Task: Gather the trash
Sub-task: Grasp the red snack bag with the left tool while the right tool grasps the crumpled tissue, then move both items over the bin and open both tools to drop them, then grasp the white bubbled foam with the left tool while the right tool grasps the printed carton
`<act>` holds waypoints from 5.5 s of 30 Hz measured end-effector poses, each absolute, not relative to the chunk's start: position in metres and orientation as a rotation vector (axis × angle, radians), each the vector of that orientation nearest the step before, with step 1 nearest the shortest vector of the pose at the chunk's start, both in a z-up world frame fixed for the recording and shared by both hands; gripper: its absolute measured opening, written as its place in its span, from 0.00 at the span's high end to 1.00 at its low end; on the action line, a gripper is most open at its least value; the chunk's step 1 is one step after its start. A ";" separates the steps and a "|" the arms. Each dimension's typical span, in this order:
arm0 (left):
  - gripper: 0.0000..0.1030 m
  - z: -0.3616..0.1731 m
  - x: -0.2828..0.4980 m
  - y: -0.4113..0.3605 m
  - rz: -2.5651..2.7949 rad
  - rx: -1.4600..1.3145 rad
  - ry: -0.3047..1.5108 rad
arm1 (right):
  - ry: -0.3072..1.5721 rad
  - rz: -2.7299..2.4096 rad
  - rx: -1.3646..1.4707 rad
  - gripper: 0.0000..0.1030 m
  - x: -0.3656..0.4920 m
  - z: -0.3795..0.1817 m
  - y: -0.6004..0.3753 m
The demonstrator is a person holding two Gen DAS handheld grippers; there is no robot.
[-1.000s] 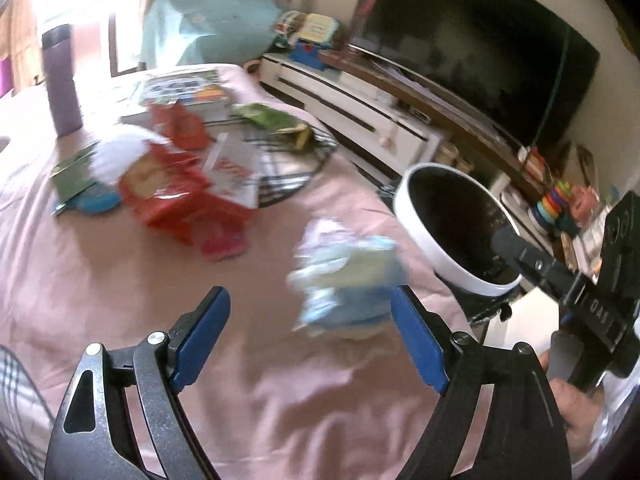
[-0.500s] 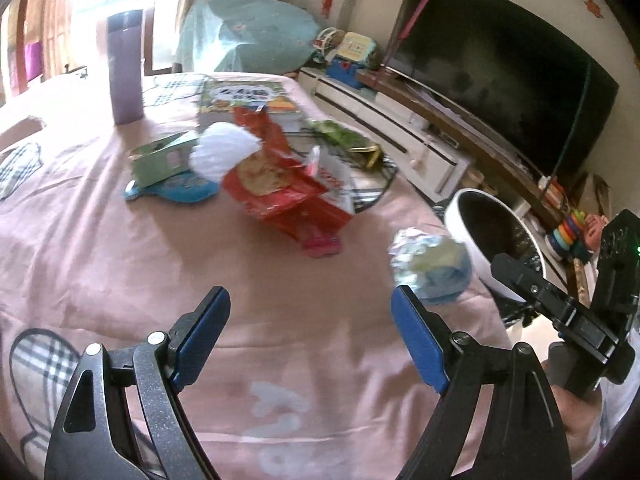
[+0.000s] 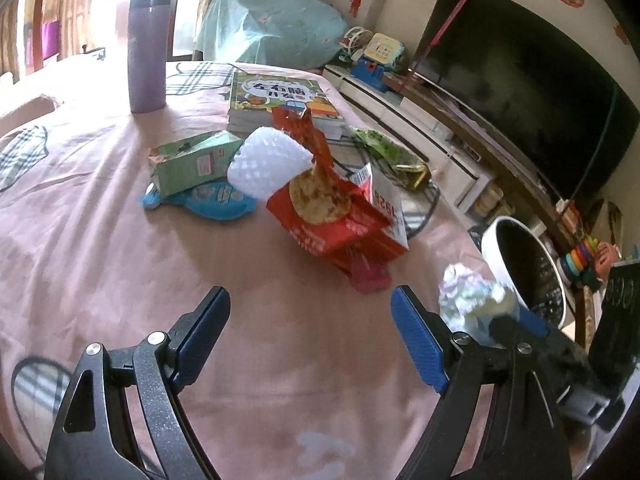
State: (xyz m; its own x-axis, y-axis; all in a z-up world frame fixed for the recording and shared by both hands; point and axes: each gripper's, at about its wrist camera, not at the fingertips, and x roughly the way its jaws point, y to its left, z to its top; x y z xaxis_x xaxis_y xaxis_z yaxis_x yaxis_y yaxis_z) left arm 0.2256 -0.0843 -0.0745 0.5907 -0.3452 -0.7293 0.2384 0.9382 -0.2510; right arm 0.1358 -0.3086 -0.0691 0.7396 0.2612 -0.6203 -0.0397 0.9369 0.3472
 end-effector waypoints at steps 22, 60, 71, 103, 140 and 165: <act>0.98 -0.089 0.260 -0.094 -0.386 -0.168 0.899 | 0.772 0.209 0.362 0.65 0.150 -0.085 -0.313; 0.98 -0.062 0.147 -0.168 -0.630 -0.042 0.865 | 0.601 0.082 0.425 0.65 0.077 -0.041 -0.381; 0.98 -0.059 0.145 -0.209 -0.687 0.009 0.860 | 0.592 0.049 0.449 0.65 0.071 -0.044 -0.404; 0.82 -0.072 0.200 -0.343 -0.735 0.171 0.966 | 0.695 -0.092 0.475 0.42 0.116 -0.057 -0.507; 0.28 -0.045 0.112 -0.102 -0.385 0.018 0.771 | 0.708 0.090 0.449 0.03 0.099 -0.060 -0.348; 0.58 -0.102 0.175 -0.074 -0.381 -0.055 0.933 | 0.784 0.215 0.439 0.07 0.192 -0.077 -0.295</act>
